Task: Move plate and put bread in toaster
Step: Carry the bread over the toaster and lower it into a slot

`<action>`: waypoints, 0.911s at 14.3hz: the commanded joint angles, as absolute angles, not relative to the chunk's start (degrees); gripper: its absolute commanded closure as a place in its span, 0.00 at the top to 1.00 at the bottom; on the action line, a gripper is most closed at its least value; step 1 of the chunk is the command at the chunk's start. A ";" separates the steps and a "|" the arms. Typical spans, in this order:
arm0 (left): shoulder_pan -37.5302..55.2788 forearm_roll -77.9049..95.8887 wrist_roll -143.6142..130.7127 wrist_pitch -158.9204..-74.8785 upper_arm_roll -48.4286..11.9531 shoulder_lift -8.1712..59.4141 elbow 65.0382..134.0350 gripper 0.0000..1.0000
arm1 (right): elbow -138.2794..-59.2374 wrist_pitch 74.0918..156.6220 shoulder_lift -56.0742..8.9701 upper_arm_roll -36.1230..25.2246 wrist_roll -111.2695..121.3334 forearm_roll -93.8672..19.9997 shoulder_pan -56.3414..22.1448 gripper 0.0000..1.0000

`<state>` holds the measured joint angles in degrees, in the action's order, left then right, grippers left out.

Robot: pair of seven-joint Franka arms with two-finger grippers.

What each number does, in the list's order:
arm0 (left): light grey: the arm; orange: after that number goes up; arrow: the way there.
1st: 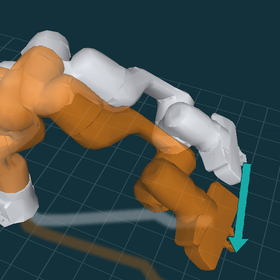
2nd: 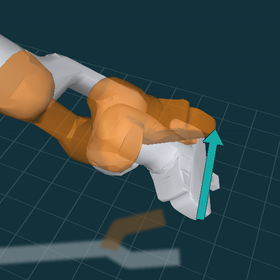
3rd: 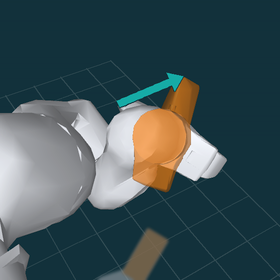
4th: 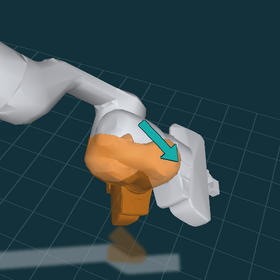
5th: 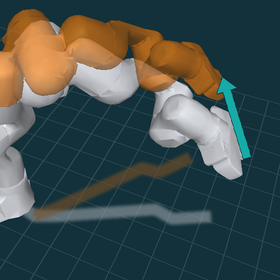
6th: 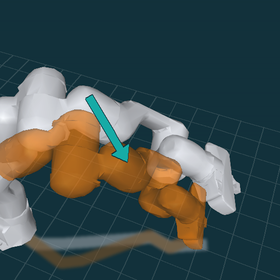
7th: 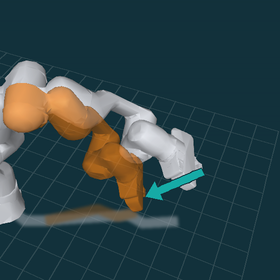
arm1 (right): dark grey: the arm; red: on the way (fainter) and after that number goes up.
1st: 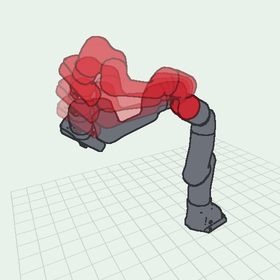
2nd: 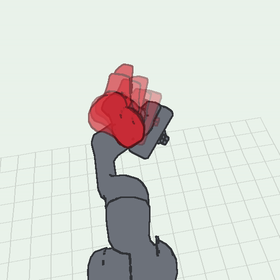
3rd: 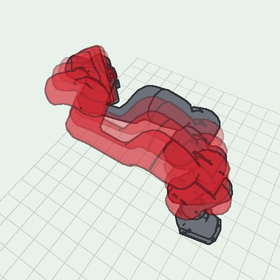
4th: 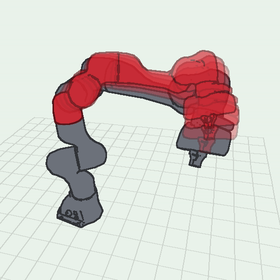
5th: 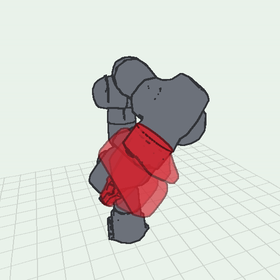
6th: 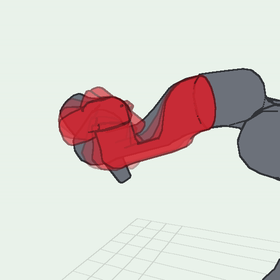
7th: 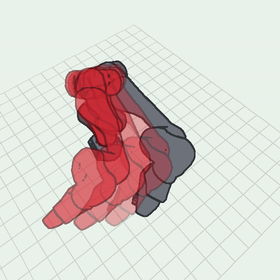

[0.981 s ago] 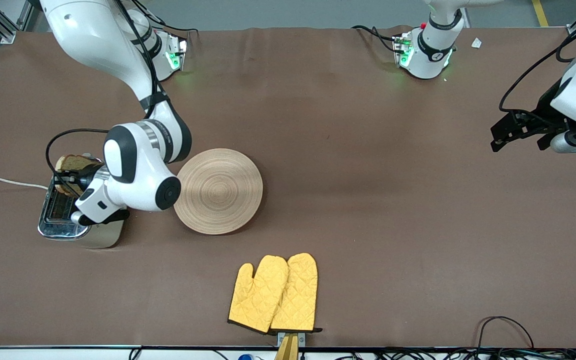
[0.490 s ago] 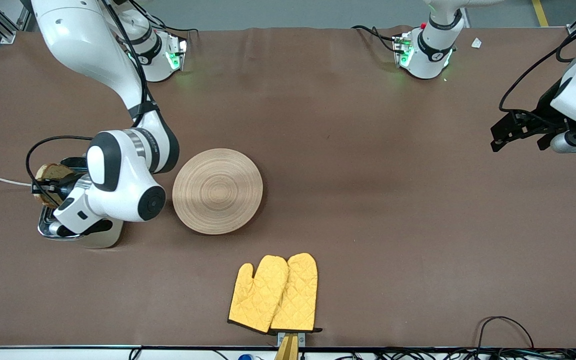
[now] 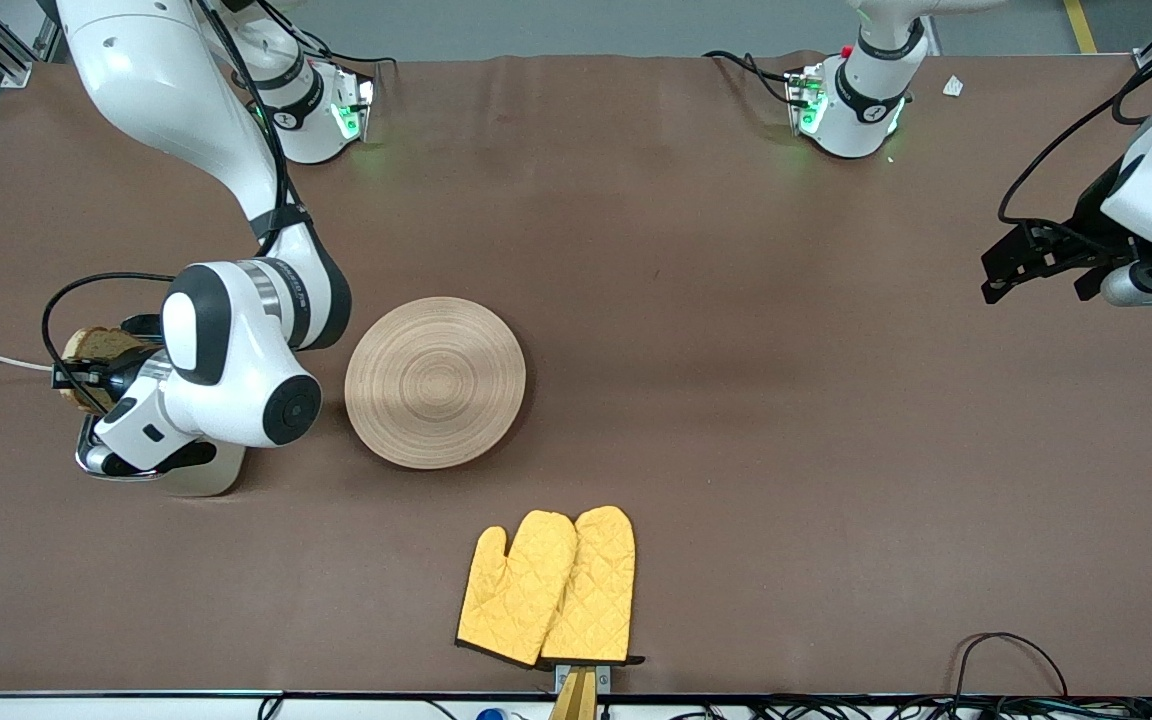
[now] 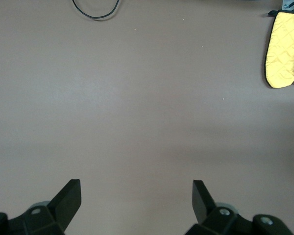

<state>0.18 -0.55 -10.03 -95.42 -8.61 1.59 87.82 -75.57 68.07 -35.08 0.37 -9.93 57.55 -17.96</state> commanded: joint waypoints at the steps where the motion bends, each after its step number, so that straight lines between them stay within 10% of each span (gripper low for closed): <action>1: 0.18 0.35 -9.40 -94.48 -8.35 1.58 87.10 1.00 | -75.76 67.85 -35.77 0.97 -10.11 58.27 -17.40 0.00; 13: 0.18 0.35 -9.40 -94.48 -8.35 1.58 87.10 1.00 | -77.70 71.98 -38.76 0.97 -13.71 57.92 -16.44 0.00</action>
